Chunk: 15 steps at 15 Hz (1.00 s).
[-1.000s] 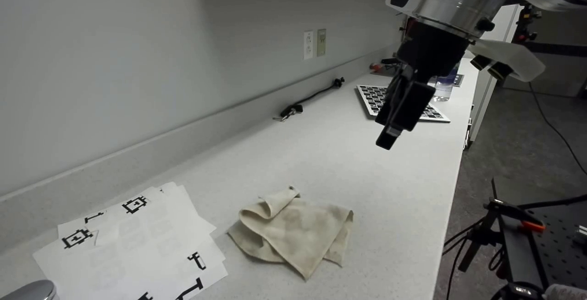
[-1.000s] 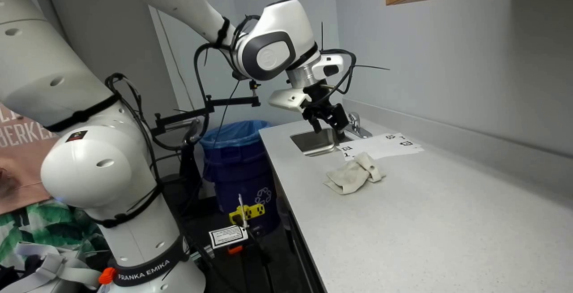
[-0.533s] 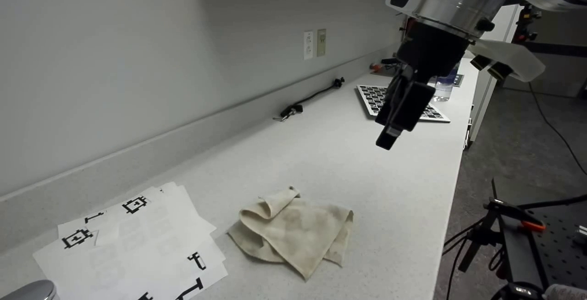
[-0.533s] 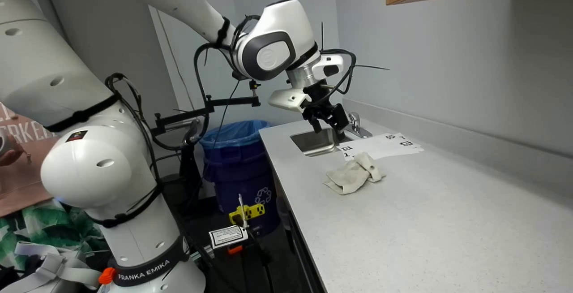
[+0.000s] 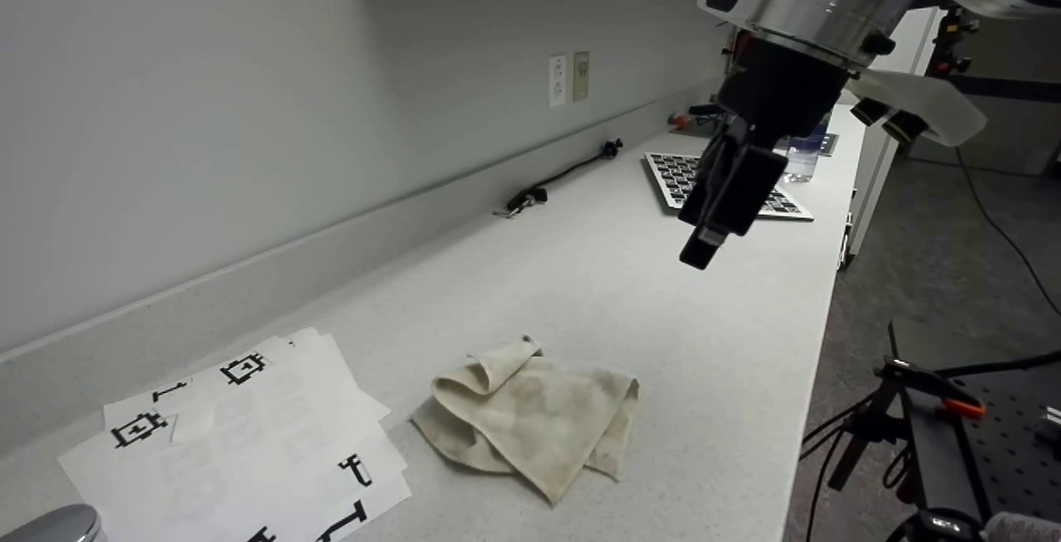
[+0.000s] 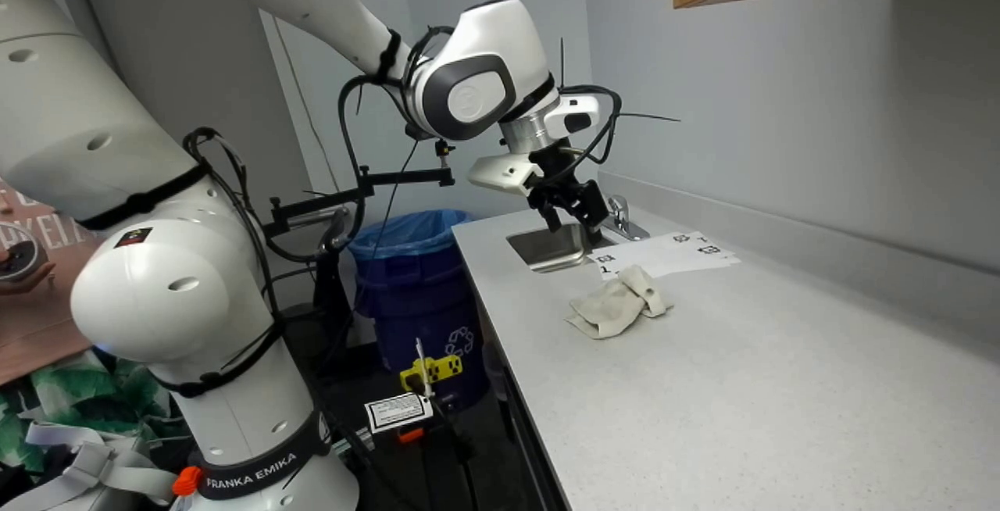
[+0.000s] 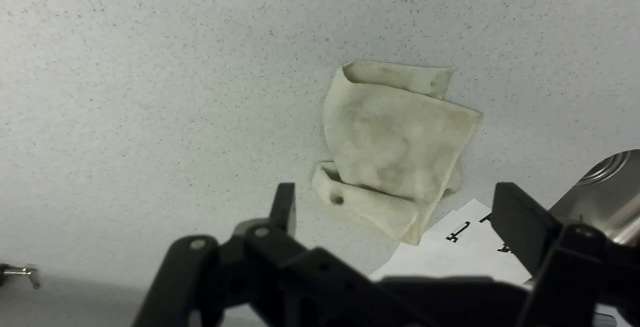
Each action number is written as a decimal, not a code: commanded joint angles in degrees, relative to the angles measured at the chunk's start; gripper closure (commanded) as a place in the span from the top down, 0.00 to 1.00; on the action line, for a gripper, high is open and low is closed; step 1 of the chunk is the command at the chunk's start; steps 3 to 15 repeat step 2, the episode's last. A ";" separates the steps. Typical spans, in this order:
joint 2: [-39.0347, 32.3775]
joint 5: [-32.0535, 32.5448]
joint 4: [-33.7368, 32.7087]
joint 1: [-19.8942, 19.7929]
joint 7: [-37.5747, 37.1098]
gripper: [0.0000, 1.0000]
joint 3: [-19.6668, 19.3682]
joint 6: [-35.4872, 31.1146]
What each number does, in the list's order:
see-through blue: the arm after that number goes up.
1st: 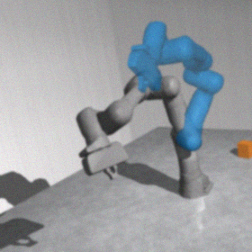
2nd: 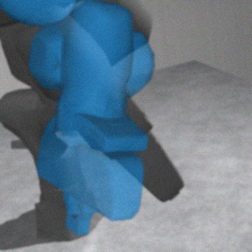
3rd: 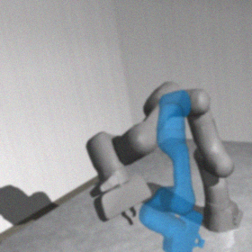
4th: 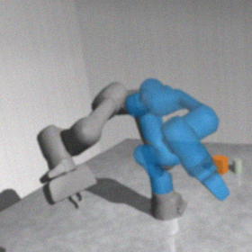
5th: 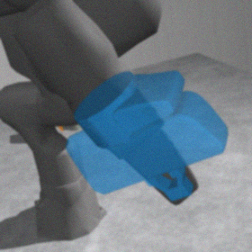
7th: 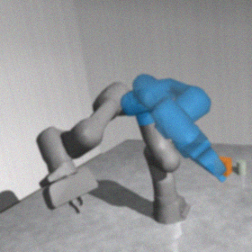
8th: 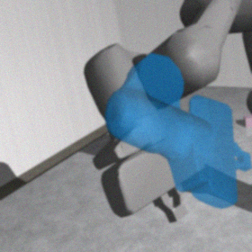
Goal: Wipe the countertop with the towel
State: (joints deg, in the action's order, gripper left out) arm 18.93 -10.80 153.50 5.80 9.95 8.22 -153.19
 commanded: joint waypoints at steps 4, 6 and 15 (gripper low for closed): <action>-0.02 1.36 -0.04 1.73 -1.06 1.00 -1.84 0.07; -0.02 1.36 -0.04 1.73 -1.06 1.00 -1.84 0.07; -0.02 1.36 -0.04 1.73 -1.06 1.00 -1.84 0.07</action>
